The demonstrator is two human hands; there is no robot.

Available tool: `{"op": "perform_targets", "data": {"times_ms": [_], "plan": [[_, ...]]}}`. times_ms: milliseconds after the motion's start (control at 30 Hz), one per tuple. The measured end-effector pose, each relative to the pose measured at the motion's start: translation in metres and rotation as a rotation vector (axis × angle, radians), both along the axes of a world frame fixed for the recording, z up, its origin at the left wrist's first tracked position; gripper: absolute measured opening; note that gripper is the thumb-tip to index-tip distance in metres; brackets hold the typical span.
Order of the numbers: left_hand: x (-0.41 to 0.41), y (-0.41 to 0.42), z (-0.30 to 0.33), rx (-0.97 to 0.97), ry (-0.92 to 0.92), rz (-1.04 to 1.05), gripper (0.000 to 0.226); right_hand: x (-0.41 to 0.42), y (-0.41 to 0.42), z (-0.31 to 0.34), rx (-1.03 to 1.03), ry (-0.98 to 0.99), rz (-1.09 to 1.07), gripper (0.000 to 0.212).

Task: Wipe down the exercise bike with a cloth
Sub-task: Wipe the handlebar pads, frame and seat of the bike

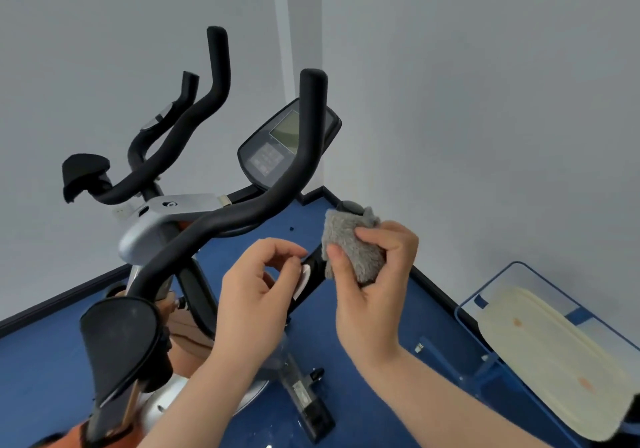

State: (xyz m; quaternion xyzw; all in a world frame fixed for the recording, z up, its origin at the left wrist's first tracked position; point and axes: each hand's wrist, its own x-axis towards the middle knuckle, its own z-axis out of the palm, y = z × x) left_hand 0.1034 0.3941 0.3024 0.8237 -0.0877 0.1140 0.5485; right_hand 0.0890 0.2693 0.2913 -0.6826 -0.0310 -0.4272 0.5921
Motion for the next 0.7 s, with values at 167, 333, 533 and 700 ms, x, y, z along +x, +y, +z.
{"op": "perform_targets", "data": {"times_ms": [167, 333, 533, 700], "plan": [[-0.002, 0.000, 0.005, 0.007, -0.011, -0.004, 0.016, -0.008, -0.008, -0.004, -0.045, 0.030, 0.054, 0.026], [-0.003, -0.001, 0.005, 0.014, -0.014, 0.005, 0.013, 0.016, -0.027, 0.049, -0.279, 0.007, 0.063, 0.017], [-0.002, 0.002, 0.001, 0.041, 0.008, 0.045, 0.017, 0.015, -0.069, 0.085, -0.758, 0.219, 0.298, 0.022], [-0.017, 0.012, -0.008, 0.263, -0.083, 0.085, 0.017, 0.017, -0.056, 0.095, -1.368, 0.209, 0.413, 0.013]]}}
